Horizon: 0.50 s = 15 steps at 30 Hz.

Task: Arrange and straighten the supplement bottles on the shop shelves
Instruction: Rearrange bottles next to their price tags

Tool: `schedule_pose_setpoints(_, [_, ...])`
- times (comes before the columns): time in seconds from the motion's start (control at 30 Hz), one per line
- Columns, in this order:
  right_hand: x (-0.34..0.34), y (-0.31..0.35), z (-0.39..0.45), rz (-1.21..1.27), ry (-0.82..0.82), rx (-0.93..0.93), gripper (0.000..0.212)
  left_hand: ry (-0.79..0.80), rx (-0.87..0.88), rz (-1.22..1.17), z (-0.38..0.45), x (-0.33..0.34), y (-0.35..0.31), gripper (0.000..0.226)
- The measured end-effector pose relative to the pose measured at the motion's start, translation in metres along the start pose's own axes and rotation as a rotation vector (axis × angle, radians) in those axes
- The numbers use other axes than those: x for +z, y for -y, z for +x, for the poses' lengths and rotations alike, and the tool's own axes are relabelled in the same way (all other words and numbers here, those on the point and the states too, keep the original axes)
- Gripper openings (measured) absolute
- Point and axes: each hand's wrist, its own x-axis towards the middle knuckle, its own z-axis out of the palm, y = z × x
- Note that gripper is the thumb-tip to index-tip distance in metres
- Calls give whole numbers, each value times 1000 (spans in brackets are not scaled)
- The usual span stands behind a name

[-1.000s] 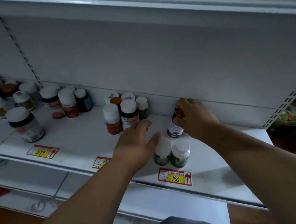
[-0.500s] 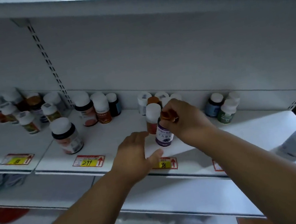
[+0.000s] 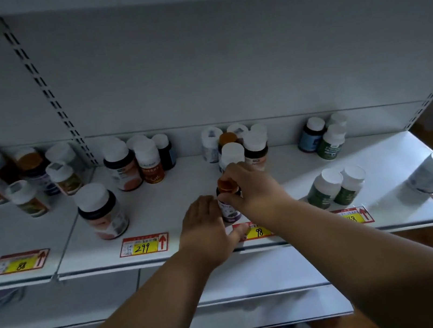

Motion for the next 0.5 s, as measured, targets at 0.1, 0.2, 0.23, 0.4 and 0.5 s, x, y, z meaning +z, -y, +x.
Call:
schedule_pose_setpoints(0.1, [4,1,2,-21,-13,3,27,7,-56,-23,2,2,2,80])
schedule_pose_setpoints(0.2, [8,2,0,6,-54,17,29,-4,-52,-34,3,4,4,76])
schedule_pose_setpoints(0.23, [9,3,0,9,-66,18,30,1,-49,-41,3,4,4,75])
schedule_pose_setpoints(0.4, [8,9,-2,-1,-56,29,30,45,-47,-87,2,-1,9,71])
schedule_pose_setpoints(0.5, [6,11,-4,-14,-19,27,30,66,-40,-107,1,-7,10,71])
